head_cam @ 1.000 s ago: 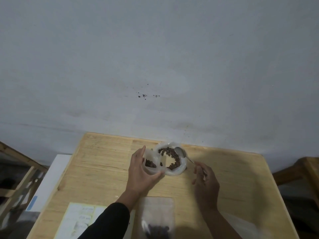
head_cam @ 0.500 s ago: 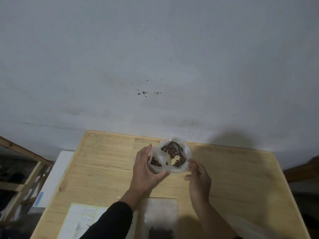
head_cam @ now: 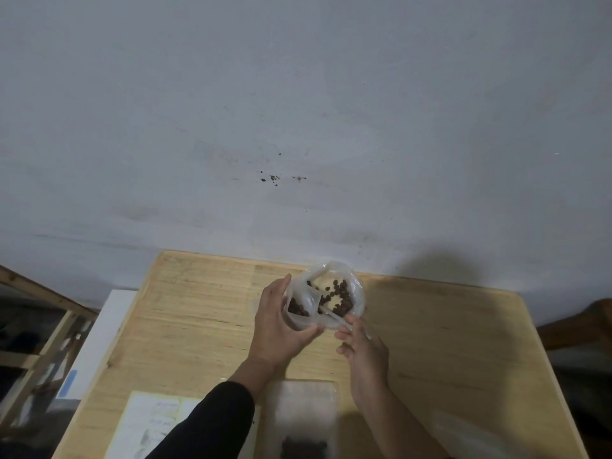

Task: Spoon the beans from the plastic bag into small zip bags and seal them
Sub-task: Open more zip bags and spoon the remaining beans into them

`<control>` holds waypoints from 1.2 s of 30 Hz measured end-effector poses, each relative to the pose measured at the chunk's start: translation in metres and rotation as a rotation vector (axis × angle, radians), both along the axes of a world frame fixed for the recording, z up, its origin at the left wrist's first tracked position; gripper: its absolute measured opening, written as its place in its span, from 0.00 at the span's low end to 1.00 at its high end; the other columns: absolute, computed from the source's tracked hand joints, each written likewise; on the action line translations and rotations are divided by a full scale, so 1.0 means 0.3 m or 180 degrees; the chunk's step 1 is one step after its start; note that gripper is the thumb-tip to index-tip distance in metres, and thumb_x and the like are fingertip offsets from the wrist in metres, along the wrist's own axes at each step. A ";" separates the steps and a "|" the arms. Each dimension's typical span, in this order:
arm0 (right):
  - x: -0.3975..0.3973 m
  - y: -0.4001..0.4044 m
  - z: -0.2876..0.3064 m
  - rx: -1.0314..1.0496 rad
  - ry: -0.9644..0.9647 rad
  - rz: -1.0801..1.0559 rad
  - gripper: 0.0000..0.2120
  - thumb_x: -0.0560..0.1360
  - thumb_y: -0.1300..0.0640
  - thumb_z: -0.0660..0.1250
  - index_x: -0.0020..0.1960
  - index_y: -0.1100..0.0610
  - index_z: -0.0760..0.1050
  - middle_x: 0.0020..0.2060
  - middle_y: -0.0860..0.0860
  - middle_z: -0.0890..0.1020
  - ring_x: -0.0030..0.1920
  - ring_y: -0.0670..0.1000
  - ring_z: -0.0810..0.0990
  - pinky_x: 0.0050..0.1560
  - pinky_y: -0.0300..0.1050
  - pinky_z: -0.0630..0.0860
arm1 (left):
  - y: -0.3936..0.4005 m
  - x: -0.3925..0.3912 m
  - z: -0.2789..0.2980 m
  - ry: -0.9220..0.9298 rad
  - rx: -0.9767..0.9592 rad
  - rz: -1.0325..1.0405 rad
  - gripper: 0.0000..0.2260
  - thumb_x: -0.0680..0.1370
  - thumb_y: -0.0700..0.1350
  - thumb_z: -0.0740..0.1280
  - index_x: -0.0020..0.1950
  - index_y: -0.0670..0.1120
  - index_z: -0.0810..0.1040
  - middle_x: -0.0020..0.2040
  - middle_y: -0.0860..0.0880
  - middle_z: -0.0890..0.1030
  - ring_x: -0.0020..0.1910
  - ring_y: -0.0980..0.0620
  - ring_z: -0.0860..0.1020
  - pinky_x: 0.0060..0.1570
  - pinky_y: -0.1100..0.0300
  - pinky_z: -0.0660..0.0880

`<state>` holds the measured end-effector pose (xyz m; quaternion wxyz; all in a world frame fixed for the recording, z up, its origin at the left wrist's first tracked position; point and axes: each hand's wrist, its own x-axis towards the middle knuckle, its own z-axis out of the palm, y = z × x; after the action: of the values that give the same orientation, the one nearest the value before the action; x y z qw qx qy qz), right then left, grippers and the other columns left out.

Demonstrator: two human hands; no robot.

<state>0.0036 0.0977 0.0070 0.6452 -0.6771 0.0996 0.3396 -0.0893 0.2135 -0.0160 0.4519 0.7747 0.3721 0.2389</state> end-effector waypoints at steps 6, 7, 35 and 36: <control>0.038 -0.014 0.033 0.0232 -0.0110 -0.0282 0.07 0.77 0.62 0.62 0.50 0.61 0.79 0.38 0.57 0.81 0.36 0.50 0.79 0.26 0.37 0.73 | -0.006 -0.013 0.021 -0.0029 -0.0068 0.0076 0.47 0.60 0.56 0.80 0.73 0.56 0.59 0.64 0.61 0.62 0.65 0.64 0.64 0.64 0.70 0.63; 0.042 -0.020 0.040 0.0277 -0.0159 -0.0295 0.08 0.78 0.62 0.62 0.51 0.61 0.79 0.38 0.57 0.81 0.36 0.50 0.79 0.25 0.36 0.73 | -0.006 -0.016 0.023 -0.0026 -0.0077 0.0083 0.47 0.60 0.55 0.80 0.73 0.55 0.59 0.64 0.61 0.62 0.65 0.64 0.63 0.64 0.70 0.62; -0.028 -0.145 0.284 -0.0361 -0.4395 0.1365 0.14 0.75 0.55 0.59 0.51 0.56 0.82 0.40 0.44 0.82 0.39 0.35 0.75 0.39 0.19 0.66 | -0.038 -0.011 0.117 -0.0194 0.0282 0.0141 0.49 0.60 0.53 0.80 0.75 0.50 0.57 0.68 0.50 0.64 0.66 0.58 0.63 0.65 0.65 0.64; -0.027 -0.153 0.281 -0.0342 -0.4498 0.1241 0.13 0.74 0.56 0.60 0.51 0.58 0.82 0.40 0.46 0.83 0.39 0.34 0.74 0.39 0.18 0.66 | -0.041 -0.010 0.120 -0.0215 0.0287 0.0132 0.49 0.60 0.53 0.80 0.75 0.50 0.57 0.68 0.51 0.64 0.66 0.58 0.63 0.65 0.66 0.64</control>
<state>-0.0044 0.0517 0.0912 0.4493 -0.7706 -0.4458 -0.0747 -0.0922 0.2011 0.0200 0.4239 0.7779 0.3614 0.2908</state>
